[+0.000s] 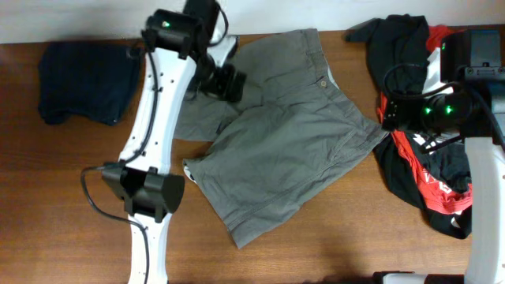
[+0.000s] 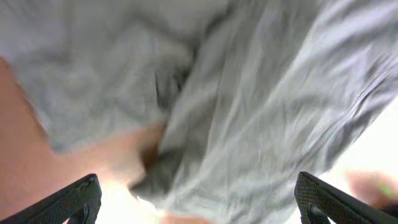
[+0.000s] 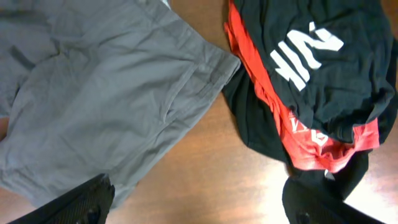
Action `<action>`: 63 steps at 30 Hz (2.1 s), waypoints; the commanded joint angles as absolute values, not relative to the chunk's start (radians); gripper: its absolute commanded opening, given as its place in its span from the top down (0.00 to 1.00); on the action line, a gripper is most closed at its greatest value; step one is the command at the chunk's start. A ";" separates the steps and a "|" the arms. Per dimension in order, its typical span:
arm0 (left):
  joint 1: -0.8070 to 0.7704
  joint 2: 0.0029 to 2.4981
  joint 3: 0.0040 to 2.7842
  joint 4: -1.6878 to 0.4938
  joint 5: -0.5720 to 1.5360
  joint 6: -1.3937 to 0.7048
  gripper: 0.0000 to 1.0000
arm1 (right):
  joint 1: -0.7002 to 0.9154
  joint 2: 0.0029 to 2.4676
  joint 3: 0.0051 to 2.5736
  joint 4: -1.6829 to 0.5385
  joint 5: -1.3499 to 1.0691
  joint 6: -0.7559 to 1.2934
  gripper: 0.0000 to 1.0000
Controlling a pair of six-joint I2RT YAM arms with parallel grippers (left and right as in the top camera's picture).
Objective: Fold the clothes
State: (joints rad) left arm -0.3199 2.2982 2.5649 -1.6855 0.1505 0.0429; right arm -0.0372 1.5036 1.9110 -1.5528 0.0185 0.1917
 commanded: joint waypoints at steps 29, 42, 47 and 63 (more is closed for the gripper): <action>-0.308 2.247 1.766 -1.425 0.047 -0.032 0.99 | -0.033 1.561 1.757 -1.416 0.030 0.196 0.07; -0.144 2.247 1.764 -1.292 -0.208 -0.030 0.99 | -0.033 1.563 1.757 -1.381 0.030 0.196 0.07; -0.101 2.247 1.765 -1.195 -0.200 -0.030 0.82 | -0.033 1.584 1.757 -1.365 0.010 0.196 0.07; -0.126 2.217 2.272 -1.462 -0.047 0.015 0.47 | -0.033 1.552 1.758 -1.384 -0.053 0.196 0.08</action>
State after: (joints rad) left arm -0.1242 2.2803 2.1715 -1.4178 -0.1093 0.0017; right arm -0.0372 1.6054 1.7615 -1.3766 -0.0120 0.1909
